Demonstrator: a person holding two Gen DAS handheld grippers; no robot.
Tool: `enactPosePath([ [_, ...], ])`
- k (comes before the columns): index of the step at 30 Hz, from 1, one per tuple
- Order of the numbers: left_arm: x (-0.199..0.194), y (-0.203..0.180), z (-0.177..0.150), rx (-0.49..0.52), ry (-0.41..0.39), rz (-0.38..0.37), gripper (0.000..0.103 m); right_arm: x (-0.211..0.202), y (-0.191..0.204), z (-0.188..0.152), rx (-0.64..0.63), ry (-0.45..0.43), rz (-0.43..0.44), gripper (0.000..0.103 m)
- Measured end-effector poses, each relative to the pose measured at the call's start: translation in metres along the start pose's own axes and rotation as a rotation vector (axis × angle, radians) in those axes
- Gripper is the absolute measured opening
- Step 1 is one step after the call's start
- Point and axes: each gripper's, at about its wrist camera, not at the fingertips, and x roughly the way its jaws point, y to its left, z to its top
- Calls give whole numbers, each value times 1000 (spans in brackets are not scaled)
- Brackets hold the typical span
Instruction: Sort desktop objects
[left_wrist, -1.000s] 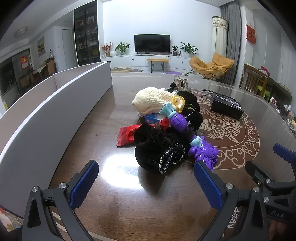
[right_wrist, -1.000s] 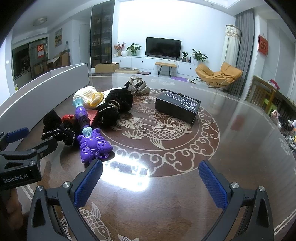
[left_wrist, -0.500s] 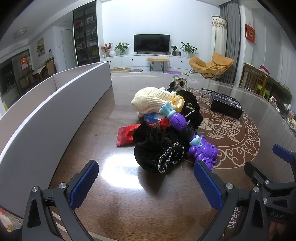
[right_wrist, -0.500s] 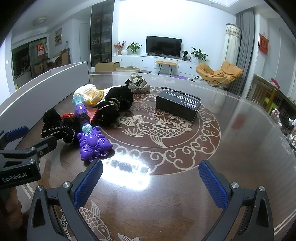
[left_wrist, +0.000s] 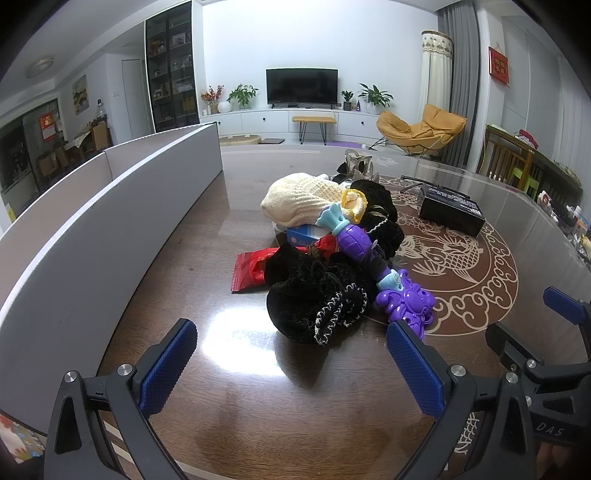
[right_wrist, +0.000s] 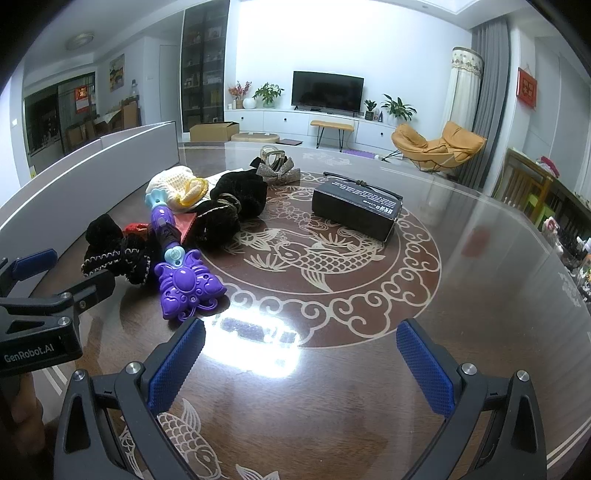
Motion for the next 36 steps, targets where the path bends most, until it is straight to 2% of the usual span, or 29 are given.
enactPosePath([
  [36, -3, -3, 2, 1, -8, -8, 103, 8, 0, 0, 8, 49, 8, 103],
])
